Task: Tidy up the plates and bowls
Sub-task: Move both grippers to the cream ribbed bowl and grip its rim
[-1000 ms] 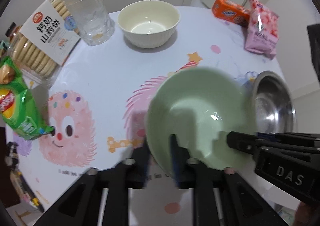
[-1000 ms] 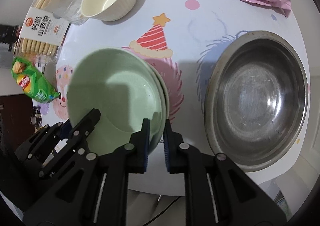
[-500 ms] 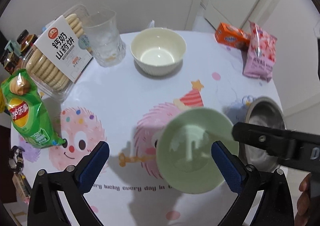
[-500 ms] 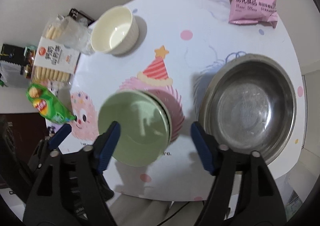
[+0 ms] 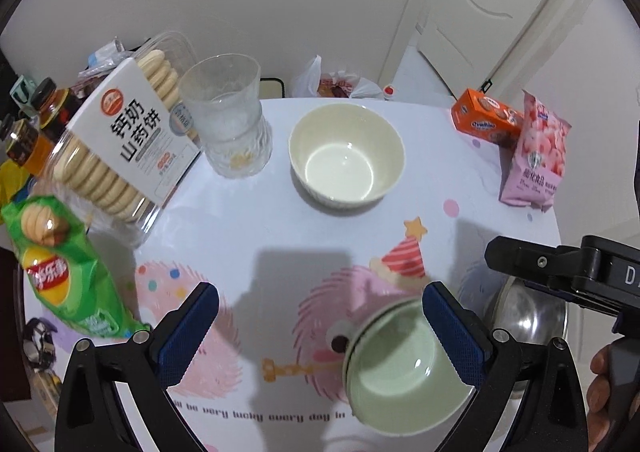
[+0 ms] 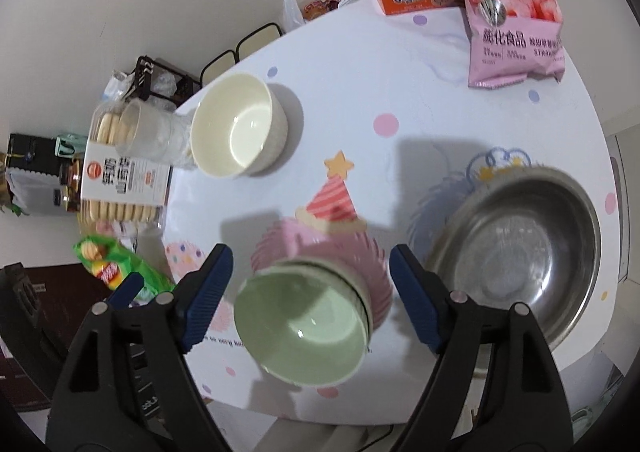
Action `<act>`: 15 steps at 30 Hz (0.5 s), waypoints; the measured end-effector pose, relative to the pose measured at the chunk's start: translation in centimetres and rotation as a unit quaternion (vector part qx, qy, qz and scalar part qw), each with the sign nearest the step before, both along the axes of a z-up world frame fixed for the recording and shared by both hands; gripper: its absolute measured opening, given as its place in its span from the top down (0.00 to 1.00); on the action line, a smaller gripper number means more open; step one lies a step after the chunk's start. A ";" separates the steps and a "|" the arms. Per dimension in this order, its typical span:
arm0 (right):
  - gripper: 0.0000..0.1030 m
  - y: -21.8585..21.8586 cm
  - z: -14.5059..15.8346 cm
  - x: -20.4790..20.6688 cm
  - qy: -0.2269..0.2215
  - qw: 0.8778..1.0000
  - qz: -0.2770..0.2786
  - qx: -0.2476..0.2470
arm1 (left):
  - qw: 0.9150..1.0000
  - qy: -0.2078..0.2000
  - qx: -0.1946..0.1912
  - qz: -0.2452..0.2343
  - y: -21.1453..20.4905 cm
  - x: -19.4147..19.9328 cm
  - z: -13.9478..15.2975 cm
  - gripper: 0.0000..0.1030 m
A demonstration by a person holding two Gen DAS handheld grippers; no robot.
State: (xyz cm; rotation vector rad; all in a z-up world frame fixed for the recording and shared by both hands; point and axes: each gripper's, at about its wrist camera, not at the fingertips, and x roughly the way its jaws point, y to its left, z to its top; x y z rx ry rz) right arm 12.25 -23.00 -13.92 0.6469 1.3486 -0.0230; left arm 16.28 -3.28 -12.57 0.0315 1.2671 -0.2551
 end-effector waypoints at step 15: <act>0.21 -0.9 -3.7 8.3 0.029 0.999 -0.017 0.005 | 1.000 0.028 -0.004 0.000 -1.4 8.0 -4.7 0.00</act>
